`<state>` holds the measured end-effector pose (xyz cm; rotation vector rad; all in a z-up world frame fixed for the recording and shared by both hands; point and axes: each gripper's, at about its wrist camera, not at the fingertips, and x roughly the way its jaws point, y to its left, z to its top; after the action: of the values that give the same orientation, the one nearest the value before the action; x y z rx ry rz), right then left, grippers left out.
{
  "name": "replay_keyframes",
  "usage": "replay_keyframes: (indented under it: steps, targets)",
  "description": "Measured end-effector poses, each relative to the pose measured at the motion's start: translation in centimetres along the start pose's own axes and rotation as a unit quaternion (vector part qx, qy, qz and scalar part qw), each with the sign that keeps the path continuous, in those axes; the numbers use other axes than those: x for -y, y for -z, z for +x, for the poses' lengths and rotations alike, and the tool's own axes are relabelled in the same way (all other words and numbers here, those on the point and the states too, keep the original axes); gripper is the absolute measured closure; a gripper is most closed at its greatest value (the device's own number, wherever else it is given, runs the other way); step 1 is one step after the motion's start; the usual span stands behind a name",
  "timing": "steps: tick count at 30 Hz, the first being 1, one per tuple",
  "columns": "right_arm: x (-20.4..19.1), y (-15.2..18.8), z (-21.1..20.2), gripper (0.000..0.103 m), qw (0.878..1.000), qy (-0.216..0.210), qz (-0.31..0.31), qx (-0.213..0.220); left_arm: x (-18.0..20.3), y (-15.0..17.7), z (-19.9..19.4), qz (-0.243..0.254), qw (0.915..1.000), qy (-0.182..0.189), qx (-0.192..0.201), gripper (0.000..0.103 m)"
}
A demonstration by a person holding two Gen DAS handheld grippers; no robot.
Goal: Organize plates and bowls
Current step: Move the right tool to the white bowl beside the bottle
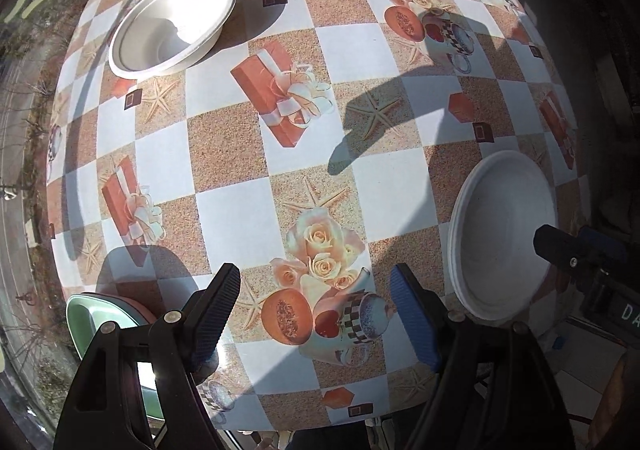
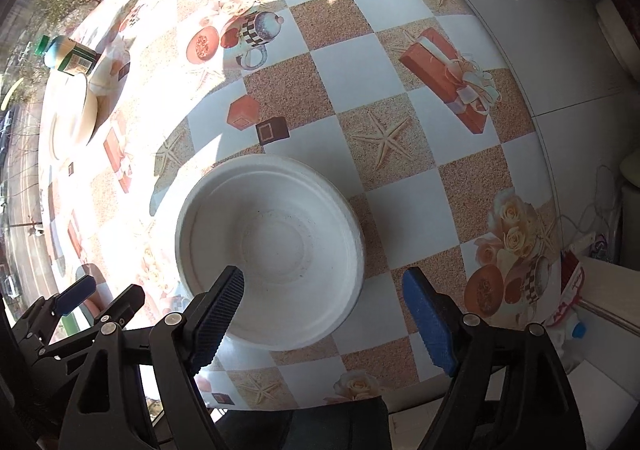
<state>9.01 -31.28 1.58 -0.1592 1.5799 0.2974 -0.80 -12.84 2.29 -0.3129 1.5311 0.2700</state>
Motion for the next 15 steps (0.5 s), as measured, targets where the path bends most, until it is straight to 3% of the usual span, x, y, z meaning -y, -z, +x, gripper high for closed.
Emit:
replay_keyframes:
  steps: [6,15]
  targets:
    - [-3.4,-0.8,-0.7,0.021,0.999,-0.006,-0.043,0.004,-4.7,-1.2,-0.5,-0.036,0.9993,0.000,0.012,0.023]
    - [-8.8,-3.0,-0.3,0.021,0.994,-0.016,-0.104,0.001,-9.8,-5.5,-2.0,-0.111,0.9930,-0.017,0.037,0.023]
